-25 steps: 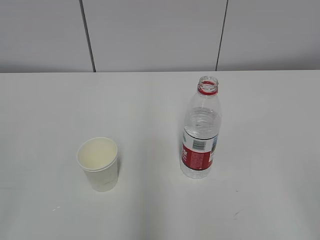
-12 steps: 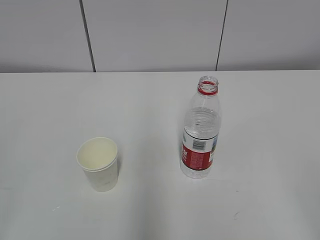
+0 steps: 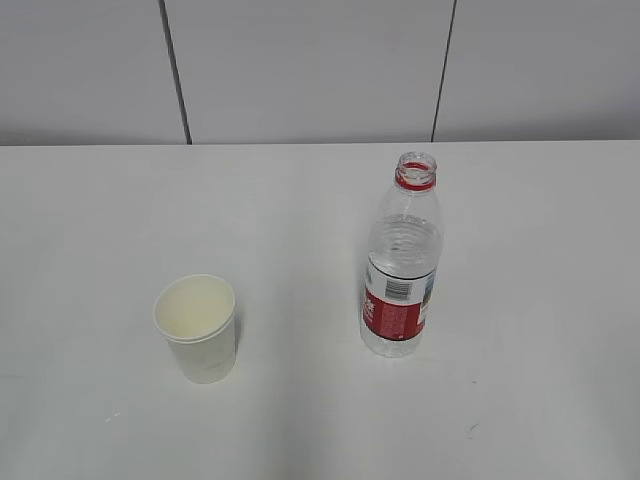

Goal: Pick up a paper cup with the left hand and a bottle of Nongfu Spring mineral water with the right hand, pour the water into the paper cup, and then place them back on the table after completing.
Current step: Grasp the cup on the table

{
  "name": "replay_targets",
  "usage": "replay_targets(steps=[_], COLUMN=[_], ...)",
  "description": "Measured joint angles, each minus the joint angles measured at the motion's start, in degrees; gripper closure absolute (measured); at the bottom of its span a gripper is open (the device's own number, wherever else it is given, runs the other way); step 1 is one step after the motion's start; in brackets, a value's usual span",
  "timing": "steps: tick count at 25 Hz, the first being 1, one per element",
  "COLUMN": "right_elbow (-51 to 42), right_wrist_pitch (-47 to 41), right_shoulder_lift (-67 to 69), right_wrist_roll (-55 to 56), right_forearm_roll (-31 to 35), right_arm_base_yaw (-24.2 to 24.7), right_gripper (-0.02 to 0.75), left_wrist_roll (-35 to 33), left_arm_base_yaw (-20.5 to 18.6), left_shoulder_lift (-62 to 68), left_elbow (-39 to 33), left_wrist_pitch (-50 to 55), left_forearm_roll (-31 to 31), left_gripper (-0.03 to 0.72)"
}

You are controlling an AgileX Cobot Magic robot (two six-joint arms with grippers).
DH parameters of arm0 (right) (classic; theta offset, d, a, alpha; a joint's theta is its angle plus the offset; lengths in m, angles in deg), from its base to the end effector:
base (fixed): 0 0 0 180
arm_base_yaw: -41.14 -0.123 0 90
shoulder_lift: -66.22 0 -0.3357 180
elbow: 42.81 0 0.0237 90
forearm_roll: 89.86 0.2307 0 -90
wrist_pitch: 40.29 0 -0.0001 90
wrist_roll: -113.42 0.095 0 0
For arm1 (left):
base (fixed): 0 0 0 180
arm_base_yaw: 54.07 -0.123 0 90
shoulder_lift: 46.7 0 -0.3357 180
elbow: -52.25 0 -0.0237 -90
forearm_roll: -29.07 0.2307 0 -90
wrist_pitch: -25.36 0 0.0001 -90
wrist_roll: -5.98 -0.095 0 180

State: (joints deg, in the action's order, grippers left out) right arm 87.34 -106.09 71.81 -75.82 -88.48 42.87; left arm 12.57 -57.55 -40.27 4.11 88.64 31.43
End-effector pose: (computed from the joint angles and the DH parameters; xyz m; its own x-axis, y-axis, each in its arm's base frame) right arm -0.0763 0.0044 0.2568 -0.5141 -0.1353 -0.8470 -0.0669 0.9908 -0.1177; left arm -0.0755 -0.0011 0.2692 -0.4549 -0.1241 -0.8819 -0.1376 0.9881 -0.0681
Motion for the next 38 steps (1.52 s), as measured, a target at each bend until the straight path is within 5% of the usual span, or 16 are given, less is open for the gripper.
replay_targets(steps=[20, 23, 27, 29, 38], right_elbow=[0.0, 0.0, 0.0, 0.0, 0.4], right_wrist_pitch=[0.0, 0.0, 0.0, 0.0, 0.5], right_shoulder_lift=[0.0, 0.0, 0.0, 0.0, 0.0], right_wrist_roll=[0.0, 0.0, 0.0, 0.0, 0.0], right_forearm_roll=[0.0, 0.0, 0.0, 0.0, 0.0], right_arm_base_yaw=[0.0, 0.0, 0.0, 0.0, 0.0], right_gripper=[0.15, 0.15, 0.15, 0.15, 0.096], left_wrist_roll=[0.0, 0.0, 0.0, 0.0, -0.6], left_arm_base_yaw=[0.0, 0.0, 0.0, 0.0, 0.0], left_shoulder_lift=[0.0, 0.0, 0.0, 0.0, 0.0], left_elbow=[0.0, 0.0, 0.0, 0.0, 0.3], left_wrist_pitch=[0.0, 0.0, 0.0, 0.0, -0.4], left_forearm_roll=[0.0, 0.0, 0.0, 0.0, -0.2], left_gripper=[0.446, 0.373, 0.129, 0.068, 0.03])
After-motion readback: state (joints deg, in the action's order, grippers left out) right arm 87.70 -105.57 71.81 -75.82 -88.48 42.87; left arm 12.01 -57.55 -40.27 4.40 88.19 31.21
